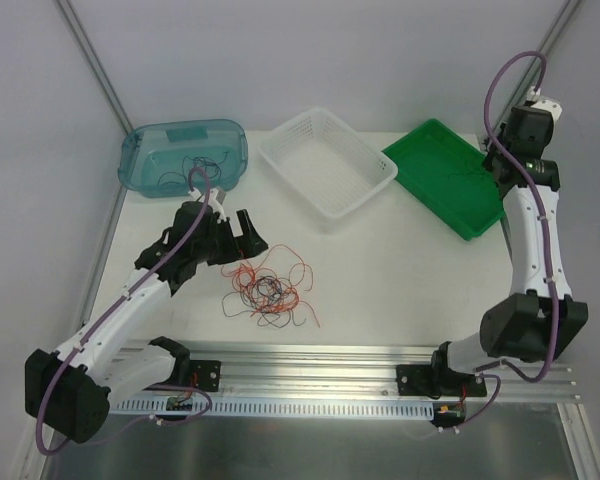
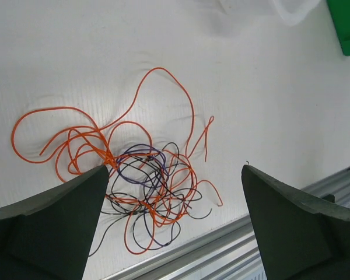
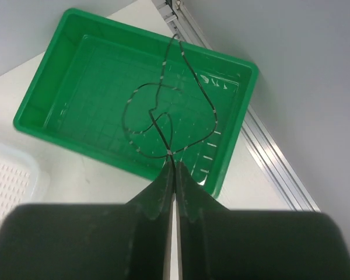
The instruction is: Untangle the cables
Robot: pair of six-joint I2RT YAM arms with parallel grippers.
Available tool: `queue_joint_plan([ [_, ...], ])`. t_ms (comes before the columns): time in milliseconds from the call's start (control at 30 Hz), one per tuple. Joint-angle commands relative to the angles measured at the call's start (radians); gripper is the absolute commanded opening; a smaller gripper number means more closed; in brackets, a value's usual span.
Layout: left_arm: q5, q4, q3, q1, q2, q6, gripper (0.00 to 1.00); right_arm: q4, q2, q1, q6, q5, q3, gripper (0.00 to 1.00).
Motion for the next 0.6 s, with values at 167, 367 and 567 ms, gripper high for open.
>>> queue_joint_plan([
  [167, 0.004, -0.093, -0.033, 0.007, -0.161, 0.174, 0.99, 0.233, 0.327, -0.069, 0.016, -0.094, 0.129, 0.01],
  [367, -0.034, -0.093, -0.116, 0.007, -0.212, 0.206, 0.99, 0.304, 0.501, -0.101, 0.019, -0.225, 0.192, 0.05],
  [567, -0.01, -0.093, -0.122, 0.007, -0.177, 0.183, 0.99, 0.26, 0.541, -0.112, 0.039, -0.189, 0.19, 0.62],
])
